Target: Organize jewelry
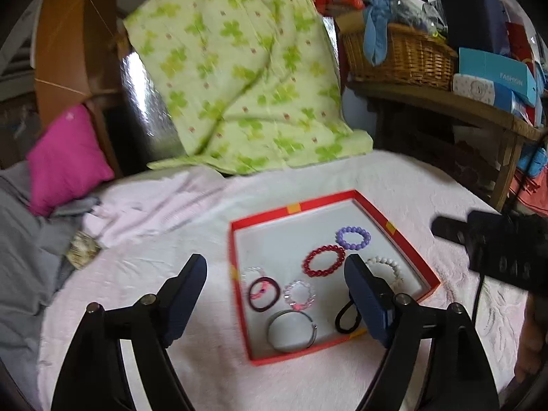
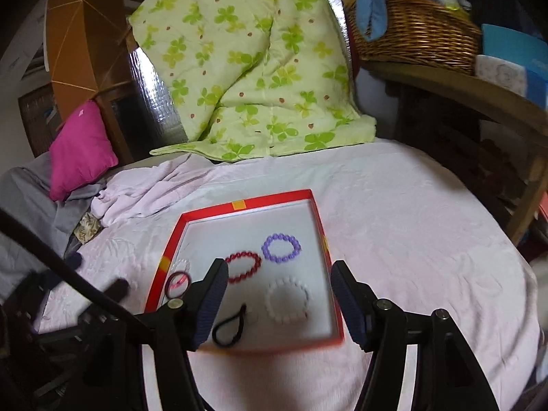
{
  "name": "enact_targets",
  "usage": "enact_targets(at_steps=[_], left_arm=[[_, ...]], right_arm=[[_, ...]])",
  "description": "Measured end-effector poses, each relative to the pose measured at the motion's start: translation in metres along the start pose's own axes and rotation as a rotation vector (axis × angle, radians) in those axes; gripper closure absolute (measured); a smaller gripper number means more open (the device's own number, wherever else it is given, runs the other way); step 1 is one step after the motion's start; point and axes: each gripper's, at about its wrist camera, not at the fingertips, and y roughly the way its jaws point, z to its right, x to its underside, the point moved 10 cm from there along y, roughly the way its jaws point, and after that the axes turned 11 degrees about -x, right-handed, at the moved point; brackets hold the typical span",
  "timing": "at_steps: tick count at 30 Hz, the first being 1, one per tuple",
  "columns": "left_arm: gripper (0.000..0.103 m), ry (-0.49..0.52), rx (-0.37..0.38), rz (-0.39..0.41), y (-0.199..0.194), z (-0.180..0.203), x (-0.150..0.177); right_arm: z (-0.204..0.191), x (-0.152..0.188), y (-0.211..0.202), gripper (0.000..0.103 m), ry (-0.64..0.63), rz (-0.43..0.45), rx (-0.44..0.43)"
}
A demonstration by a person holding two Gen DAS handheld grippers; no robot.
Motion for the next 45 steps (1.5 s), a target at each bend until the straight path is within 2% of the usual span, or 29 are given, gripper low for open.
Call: enact_targets(at_steps=[6, 10, 15, 23, 28, 30, 32, 35, 41, 45], left_arm=[[0.017, -0.071, -0.058, 0.001, -0.036, -0.031, 0.01], [0.017, -0.136, -0.096, -0.024, -0.041, -0.049, 0.019], [0.017, -0.18, -0.132, -0.031, -0.031, -0.059, 0.023], [0.017, -0.173, -0.164, -0.01, -0.021, -0.059, 0.023], [0.017, -0.261, -0.087, -0.038, -0.018, -0.066, 0.03], [0.017, -0.306, -0.141, -0.049, -0.018, -0.079, 0.033], [0.017, -0.306, -0.192, -0.065, -0.018, -0.085, 0.036], [0.017, -0.284, -0.205, -0.093, -0.015, -0.09, 0.04], [0.017, -0.244, -0.271, -0.09, -0.017, -0.1, 0.045], [0.017, -0.231, -0.26, -0.07, -0.02, -0.099, 0.044]], right_arm=[[-0.014, 0.022, -0.038, 0.035, -0.03, 0.015, 0.013], [-0.021, 0.033, -0.053, 0.033, -0.033, 0.029, 0.009], [-0.031, 0.039, -0.047, 0.033, -0.082, 0.009, 0.009], [-0.031, 0.046, -0.03, 0.033, -0.117, -0.019, 0.015], [-0.026, 0.047, -0.031, 0.032, -0.12, -0.015, 0.015], [-0.024, 0.047, -0.032, 0.032, -0.113, -0.013, 0.008], [-0.024, 0.047, -0.033, 0.032, -0.115, -0.008, 0.003], [-0.026, 0.046, -0.035, 0.032, -0.121, 0.003, -0.002], [-0.029, 0.043, -0.041, 0.032, -0.119, 0.028, -0.023], [-0.031, 0.044, -0.039, 0.032, -0.128, 0.027, -0.026]])
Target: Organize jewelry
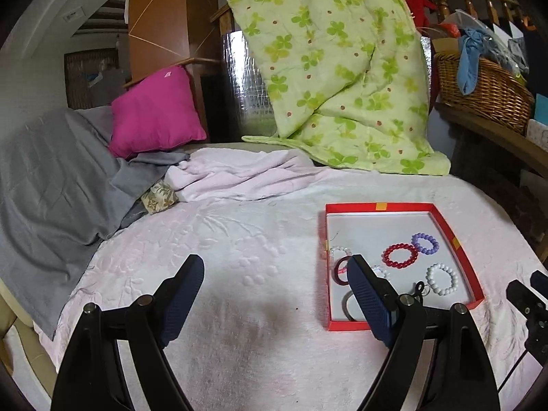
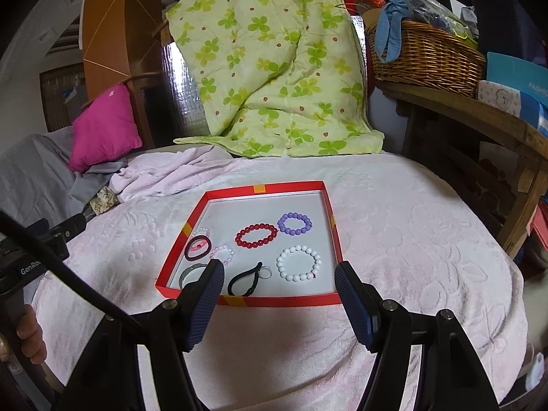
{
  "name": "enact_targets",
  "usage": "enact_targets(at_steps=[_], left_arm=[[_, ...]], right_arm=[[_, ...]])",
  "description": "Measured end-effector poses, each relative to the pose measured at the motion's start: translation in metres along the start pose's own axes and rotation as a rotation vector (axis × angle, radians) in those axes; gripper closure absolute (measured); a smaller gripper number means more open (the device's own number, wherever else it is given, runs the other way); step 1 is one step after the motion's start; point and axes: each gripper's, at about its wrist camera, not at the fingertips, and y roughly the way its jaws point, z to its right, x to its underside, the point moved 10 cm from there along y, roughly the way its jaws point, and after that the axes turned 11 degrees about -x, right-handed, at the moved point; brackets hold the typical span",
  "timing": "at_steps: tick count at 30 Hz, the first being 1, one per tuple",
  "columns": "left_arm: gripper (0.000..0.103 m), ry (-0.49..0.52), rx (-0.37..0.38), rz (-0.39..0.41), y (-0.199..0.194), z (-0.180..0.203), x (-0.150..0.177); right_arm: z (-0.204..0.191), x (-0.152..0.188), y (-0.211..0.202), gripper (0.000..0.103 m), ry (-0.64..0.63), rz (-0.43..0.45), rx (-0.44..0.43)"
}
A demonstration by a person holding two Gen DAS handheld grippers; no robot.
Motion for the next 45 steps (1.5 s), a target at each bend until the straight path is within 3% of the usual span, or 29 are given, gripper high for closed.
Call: enact_targets(at_steps=[9, 11, 12, 16, 22, 30, 45], left_arm=[[0.016, 0.026, 0.008, 0.006, 0.0, 0.007, 0.004], [0.006, 0.031, 0.004, 0.019, -0.001, 0.008, 0.005], [0.005, 0.035, 0.007, 0.029, -0.001, 0.009, 0.005], [0.005, 0.036, 0.033, 0.042, 0.001, 0.014, 0.008], [0.005, 0.049, 0.043, 0.001, 0.016, 0.025, 0.015], [0.005, 0.102, 0.05, -0.008, 0.02, 0.042, 0.016], [0.005, 0.081, 0.049, 0.037, -0.016, 0.028, 0.01]], right_arm=[[0.002, 0.002, 0.003, 0.032, -0.001, -0.004, 0.006], [0.003, 0.003, 0.005, 0.032, -0.002, -0.007, 0.005], [0.003, 0.004, 0.005, 0.032, -0.004, -0.009, 0.006], [0.009, 0.012, 0.016, 0.032, -0.004, -0.024, 0.015], [0.017, 0.024, 0.034, 0.032, 0.009, -0.064, 0.022], [0.01, 0.021, 0.041, 0.032, -0.017, -0.07, 0.008], [0.008, 0.015, 0.014, 0.032, -0.023, -0.019, 0.019]])
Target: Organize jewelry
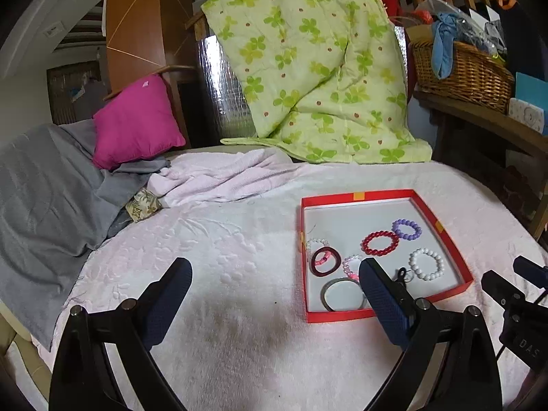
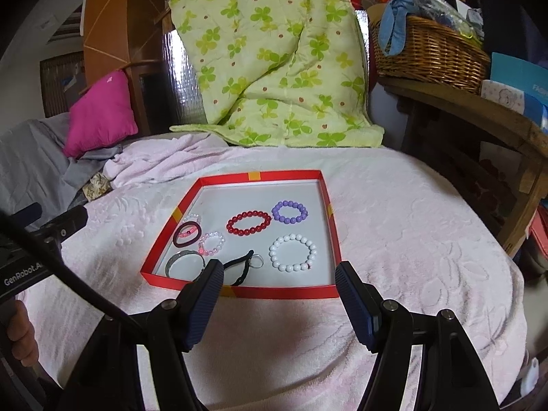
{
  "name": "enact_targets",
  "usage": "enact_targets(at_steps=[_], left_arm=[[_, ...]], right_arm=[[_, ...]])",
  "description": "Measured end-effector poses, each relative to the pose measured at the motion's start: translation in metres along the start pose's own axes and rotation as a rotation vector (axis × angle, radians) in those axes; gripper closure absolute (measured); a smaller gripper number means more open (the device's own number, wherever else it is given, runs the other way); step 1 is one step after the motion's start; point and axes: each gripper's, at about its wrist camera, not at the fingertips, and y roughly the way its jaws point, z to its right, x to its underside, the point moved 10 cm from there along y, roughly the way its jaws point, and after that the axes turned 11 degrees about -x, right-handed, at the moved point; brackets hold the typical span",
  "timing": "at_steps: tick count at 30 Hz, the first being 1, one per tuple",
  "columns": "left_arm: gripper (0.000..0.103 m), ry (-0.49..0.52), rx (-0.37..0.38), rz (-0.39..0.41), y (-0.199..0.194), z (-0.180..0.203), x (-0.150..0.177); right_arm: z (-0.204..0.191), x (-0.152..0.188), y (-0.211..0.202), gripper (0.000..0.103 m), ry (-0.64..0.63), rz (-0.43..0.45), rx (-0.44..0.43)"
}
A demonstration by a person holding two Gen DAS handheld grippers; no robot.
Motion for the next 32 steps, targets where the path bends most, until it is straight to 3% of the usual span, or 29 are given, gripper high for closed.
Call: enact_targets(at_steps=[15, 32], left_arm=[[0.005, 0.013, -0.024, 0.027, -0.067, -0.028, 0.007], [0.005, 0.009, 0.013, 0.084, -0.077, -0.032, -0.004]], right_arm=[[-0.011, 0.0, -0.055, 0.031, 0.019, 0.037, -0.02], [-0.027, -0.008, -0.052, 0.031, -0.027, 0.042, -0.007]])
